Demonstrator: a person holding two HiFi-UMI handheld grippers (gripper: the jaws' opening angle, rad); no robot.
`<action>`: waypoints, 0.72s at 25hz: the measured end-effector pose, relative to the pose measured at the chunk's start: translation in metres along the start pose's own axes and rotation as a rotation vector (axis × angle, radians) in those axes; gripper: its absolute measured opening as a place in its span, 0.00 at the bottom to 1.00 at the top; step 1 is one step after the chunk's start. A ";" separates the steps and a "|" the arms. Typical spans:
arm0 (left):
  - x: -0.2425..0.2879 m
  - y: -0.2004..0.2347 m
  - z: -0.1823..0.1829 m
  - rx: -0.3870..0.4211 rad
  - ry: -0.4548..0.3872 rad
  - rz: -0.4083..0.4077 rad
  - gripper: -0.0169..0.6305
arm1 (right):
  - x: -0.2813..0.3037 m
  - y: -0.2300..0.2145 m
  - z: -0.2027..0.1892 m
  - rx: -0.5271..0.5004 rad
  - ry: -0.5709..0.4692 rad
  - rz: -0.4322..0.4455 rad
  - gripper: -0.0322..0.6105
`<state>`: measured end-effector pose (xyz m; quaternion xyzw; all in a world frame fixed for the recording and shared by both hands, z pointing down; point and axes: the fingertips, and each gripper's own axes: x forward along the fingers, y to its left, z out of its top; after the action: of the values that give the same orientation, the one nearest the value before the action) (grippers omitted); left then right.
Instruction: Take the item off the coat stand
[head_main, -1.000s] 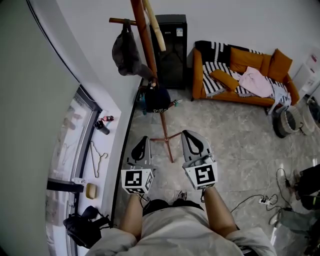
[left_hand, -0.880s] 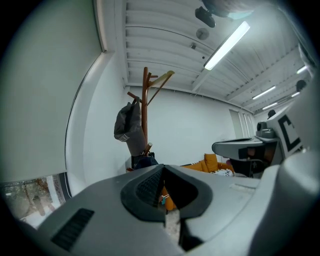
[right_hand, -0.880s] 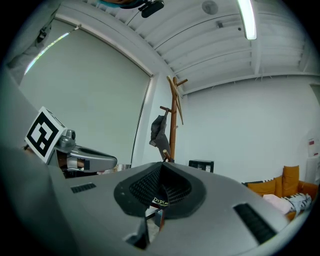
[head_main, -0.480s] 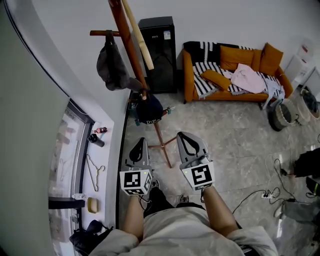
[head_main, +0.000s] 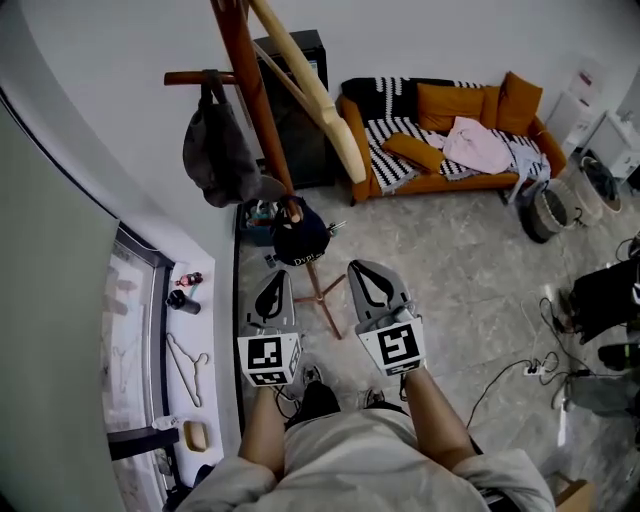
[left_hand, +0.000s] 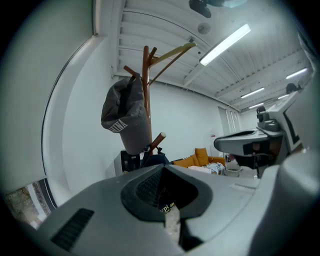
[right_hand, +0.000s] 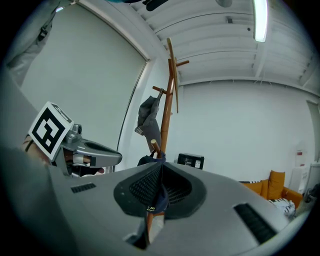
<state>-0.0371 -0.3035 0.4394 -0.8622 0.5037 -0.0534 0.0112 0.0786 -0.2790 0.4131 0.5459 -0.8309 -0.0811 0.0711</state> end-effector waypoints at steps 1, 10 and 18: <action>0.004 0.005 -0.003 0.003 0.011 -0.004 0.04 | 0.005 0.001 -0.001 -0.006 0.009 -0.002 0.06; 0.037 0.039 -0.009 0.094 0.043 -0.073 0.04 | 0.044 -0.003 -0.021 -0.031 0.088 -0.056 0.06; 0.050 0.061 -0.025 0.123 0.101 -0.109 0.04 | 0.075 0.009 -0.035 -0.036 0.145 -0.019 0.06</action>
<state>-0.0678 -0.3764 0.4639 -0.8822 0.4515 -0.1283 0.0358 0.0482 -0.3468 0.4518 0.5567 -0.8168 -0.0566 0.1402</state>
